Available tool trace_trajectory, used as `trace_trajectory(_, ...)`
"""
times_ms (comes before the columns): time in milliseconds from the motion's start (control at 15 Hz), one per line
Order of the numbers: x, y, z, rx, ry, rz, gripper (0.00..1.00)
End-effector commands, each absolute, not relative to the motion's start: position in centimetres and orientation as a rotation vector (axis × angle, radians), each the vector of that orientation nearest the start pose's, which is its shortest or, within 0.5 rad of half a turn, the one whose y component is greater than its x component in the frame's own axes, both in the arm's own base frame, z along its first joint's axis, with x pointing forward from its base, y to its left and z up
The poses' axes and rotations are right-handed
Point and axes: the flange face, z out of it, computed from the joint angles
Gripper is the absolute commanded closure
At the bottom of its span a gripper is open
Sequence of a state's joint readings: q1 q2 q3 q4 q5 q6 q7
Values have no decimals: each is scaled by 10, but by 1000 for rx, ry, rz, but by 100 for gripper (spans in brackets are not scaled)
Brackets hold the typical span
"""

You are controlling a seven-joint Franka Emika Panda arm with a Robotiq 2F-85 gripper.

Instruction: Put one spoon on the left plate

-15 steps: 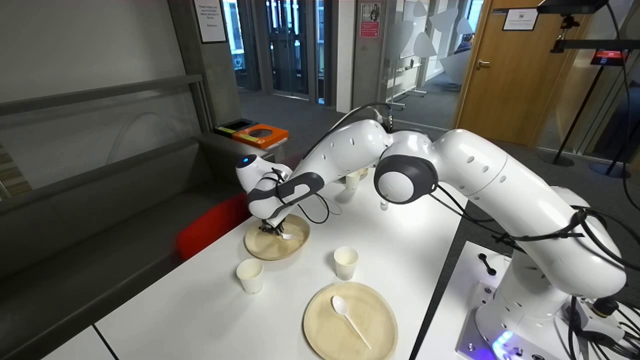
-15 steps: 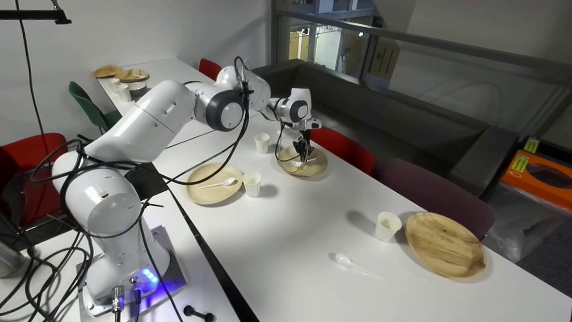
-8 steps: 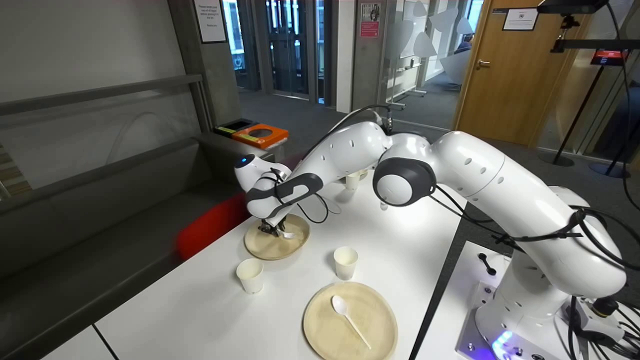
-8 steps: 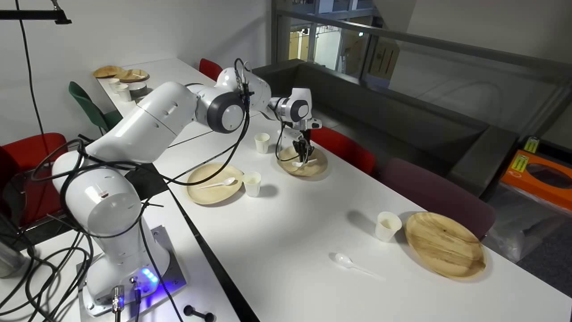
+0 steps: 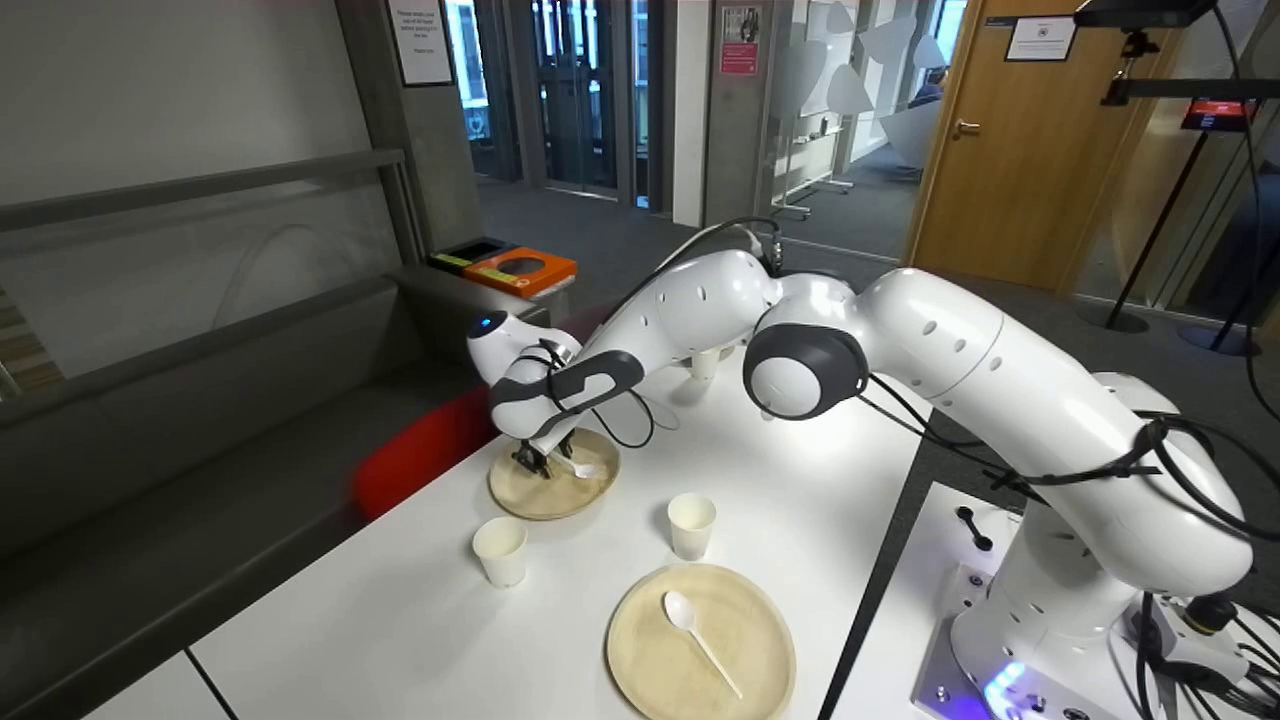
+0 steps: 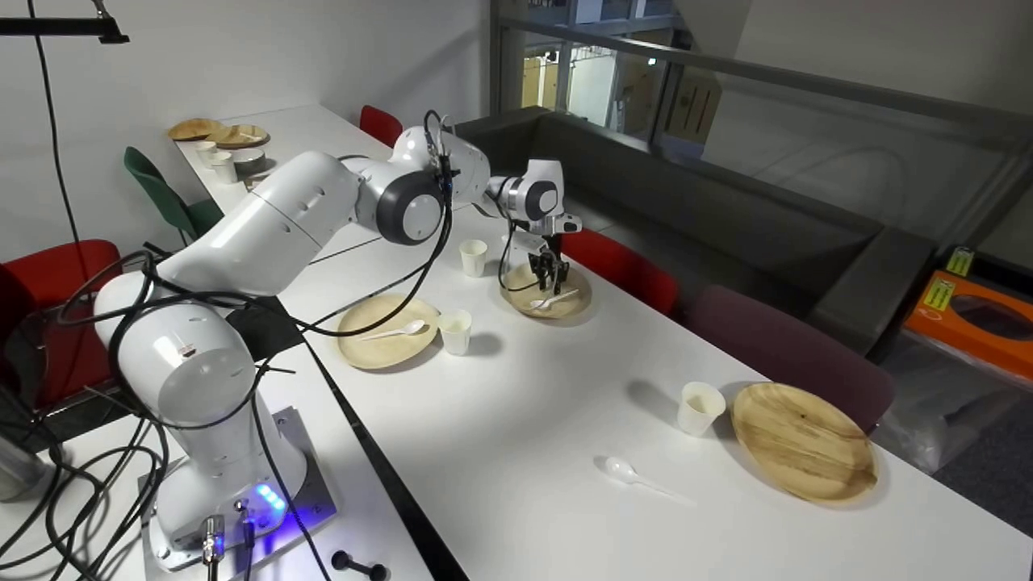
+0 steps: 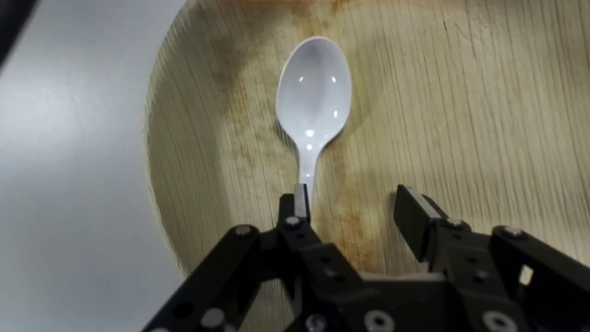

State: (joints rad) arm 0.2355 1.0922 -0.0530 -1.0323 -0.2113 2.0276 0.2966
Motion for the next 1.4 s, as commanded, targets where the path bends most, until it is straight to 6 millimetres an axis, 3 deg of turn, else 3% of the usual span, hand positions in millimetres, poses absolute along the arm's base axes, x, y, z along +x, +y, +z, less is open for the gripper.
trace_trajectory(0, 758, 142, 168, -3377, -58, 102, 48)
trace_trajectory(600, 761, 135, 175, -3378, -38, 105, 46)
trace_trajectory(1333, 762, 118, 166, -3360, -3, 136, 48)
